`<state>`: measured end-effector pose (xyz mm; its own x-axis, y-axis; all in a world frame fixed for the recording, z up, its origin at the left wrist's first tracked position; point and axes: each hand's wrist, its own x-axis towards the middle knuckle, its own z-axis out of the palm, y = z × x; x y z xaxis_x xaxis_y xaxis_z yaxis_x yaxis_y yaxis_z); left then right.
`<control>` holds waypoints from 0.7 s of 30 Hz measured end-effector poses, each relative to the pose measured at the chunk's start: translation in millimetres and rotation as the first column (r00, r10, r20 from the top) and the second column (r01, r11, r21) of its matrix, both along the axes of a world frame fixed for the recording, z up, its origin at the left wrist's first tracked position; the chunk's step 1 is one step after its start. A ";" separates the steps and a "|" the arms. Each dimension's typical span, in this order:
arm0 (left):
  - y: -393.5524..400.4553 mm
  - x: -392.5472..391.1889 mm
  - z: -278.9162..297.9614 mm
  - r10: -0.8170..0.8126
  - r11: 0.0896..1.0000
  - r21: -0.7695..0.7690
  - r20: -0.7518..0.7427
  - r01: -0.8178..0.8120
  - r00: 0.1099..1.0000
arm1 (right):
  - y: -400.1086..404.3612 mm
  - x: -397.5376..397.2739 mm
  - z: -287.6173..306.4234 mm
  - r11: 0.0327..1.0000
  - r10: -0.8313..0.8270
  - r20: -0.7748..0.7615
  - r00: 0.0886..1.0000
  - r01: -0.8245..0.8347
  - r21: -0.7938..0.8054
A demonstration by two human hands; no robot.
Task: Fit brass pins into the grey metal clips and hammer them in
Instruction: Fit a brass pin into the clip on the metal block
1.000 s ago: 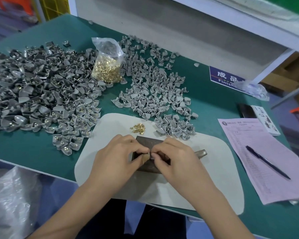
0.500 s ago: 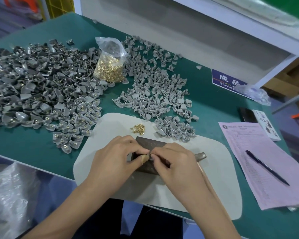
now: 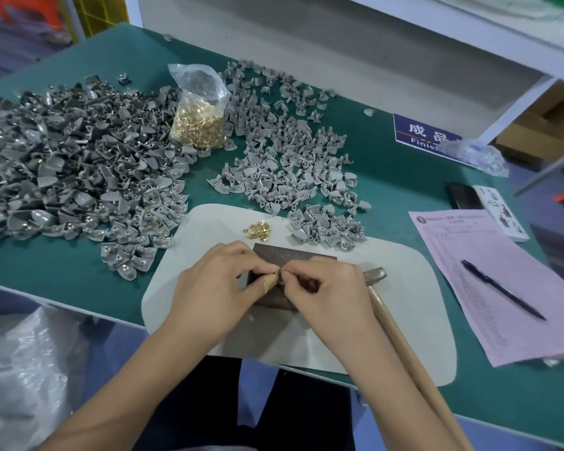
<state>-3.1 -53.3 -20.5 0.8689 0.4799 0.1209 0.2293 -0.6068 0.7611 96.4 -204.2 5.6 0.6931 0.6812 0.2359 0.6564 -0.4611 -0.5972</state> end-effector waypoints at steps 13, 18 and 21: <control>-1.0 -0.1 -0.4 -0.006 0.997 0.081 0.022 0.004 1.000 | -86.4 7.1 -14.4 0.817 -0.573 0.126 0.810 0.577 0.011; -0.1 -0.8 -1.9 -0.014 0.997 0.080 0.027 0.012 1.000 | -111.6 12.7 -22.5 0.799 -0.505 0.045 0.862 0.486 -0.355; 0.1 0.6 -2.1 -0.016 0.997 0.075 0.029 0.014 0.999 | -102.1 12.7 -23.6 0.756 -0.521 0.148 0.841 0.535 -0.377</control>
